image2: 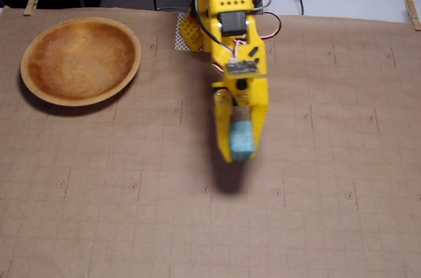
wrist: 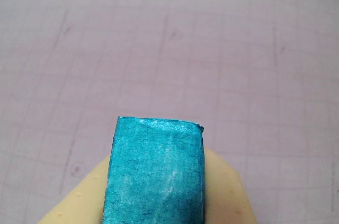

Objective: Grasp a blue block and put it in the bowl.

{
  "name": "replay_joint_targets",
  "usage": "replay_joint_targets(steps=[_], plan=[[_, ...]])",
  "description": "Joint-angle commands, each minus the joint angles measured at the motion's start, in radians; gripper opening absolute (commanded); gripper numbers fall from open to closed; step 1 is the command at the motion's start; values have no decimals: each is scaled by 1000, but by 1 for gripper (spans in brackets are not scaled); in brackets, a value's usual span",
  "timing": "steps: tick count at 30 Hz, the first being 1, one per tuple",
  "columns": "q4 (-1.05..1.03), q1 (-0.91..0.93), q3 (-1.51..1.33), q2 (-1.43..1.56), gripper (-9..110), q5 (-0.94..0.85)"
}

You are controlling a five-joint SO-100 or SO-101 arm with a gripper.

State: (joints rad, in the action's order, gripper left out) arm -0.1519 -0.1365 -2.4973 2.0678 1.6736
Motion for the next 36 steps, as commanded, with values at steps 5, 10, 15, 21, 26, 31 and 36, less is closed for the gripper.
replay_joint_targets(steps=[5, 10, 15, 21, 26, 31, 36], plan=[[-132, 175, 278, -44, -2, -6], [-247, 279, 342, -81, -2, -25], [-298, 327, 391, -83, -3, -64], [-259, 414, 397, -97, -3, -80], [-258, 520, 396, -98, -3, -80], [-273, 588, 394, -98, -3, -80], [-291, 629, 402, -97, -3, -80]])
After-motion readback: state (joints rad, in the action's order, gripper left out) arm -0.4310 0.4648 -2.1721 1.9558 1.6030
